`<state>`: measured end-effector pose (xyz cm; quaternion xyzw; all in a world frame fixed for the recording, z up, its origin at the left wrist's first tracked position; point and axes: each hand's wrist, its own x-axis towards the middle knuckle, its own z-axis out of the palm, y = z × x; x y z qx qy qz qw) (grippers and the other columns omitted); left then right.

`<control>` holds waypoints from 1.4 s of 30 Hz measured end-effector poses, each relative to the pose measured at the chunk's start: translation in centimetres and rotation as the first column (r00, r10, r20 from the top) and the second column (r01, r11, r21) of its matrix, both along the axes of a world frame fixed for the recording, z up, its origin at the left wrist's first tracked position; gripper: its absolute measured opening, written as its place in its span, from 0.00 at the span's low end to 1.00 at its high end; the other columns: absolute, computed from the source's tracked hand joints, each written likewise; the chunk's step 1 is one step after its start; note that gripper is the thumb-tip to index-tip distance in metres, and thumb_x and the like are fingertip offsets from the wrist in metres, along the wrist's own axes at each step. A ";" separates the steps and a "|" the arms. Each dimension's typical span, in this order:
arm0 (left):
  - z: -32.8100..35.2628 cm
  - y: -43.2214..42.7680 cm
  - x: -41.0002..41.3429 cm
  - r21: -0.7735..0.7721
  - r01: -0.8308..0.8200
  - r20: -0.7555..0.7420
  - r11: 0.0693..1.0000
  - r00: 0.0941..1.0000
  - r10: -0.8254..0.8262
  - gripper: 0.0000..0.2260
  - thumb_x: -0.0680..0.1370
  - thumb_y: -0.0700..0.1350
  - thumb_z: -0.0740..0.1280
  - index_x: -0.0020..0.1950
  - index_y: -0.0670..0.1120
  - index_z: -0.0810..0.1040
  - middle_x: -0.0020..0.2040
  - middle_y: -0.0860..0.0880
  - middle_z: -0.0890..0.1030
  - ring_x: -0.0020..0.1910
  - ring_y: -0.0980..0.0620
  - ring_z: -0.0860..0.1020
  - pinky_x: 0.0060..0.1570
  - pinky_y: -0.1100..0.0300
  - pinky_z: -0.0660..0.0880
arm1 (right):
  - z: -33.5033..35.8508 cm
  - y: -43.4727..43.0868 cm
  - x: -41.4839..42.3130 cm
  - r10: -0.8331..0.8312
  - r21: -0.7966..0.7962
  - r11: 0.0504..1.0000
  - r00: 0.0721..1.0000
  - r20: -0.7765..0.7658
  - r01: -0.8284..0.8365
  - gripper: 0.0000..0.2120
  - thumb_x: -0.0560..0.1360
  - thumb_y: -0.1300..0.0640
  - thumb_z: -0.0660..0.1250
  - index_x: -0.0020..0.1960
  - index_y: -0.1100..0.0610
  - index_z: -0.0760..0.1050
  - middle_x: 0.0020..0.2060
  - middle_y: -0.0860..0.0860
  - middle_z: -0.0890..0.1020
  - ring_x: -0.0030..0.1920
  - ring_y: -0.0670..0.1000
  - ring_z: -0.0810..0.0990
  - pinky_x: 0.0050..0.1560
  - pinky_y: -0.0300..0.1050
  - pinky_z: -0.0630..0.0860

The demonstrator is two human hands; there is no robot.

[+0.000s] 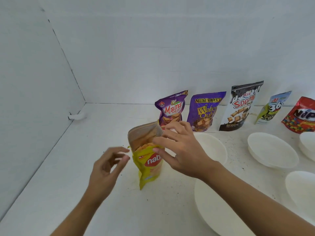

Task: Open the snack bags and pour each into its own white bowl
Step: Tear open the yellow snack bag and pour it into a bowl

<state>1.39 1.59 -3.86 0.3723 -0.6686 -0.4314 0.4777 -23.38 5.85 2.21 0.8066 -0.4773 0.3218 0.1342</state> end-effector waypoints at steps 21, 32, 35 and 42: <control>-7.3 6.3 -6.1 0.031 -0.448 0.248 0.894 0.869 0.427 0.10 0.82 0.40 0.65 0.44 0.54 0.74 0.43 0.57 0.81 0.45 0.55 0.79 0.41 0.61 0.71 | 1.8 -2.7 3.4 0.228 0.084 0.973 0.818 -0.529 -0.216 0.09 0.72 0.66 0.63 0.41 0.54 0.79 0.50 0.53 0.78 0.47 0.55 0.73 0.42 0.52 0.68; -1.6 4.1 -3.6 -0.081 -0.451 0.080 0.889 0.886 0.457 0.12 0.83 0.40 0.64 0.48 0.58 0.75 0.47 0.54 0.80 0.47 0.58 0.79 0.45 0.66 0.75 | 6.2 -1.7 4.6 0.003 -0.065 0.997 0.938 -0.347 -0.028 0.08 0.74 0.65 0.66 0.46 0.53 0.79 0.43 0.50 0.78 0.45 0.54 0.72 0.41 0.52 0.66; 0.9 2.8 -2.6 -0.166 -0.425 0.058 0.890 0.897 0.439 0.07 0.82 0.41 0.65 0.50 0.53 0.77 0.47 0.52 0.80 0.48 0.60 0.78 0.45 0.70 0.74 | 8.0 -1.2 4.1 -0.077 -0.111 0.993 0.968 -0.239 0.051 0.04 0.77 0.56 0.69 0.44 0.50 0.81 0.42 0.46 0.80 0.44 0.52 0.73 0.44 0.53 0.67; 5.9 1.8 -2.4 -0.255 -0.278 0.105 0.926 0.944 0.312 0.06 0.83 0.43 0.64 0.49 0.53 0.77 0.48 0.50 0.79 0.49 0.56 0.78 0.42 0.60 0.74 | 10.7 1.7 1.8 -0.198 -0.033 0.979 0.980 0.028 0.199 0.08 0.76 0.47 0.67 0.44 0.49 0.82 0.43 0.45 0.82 0.45 0.51 0.79 0.49 0.56 0.69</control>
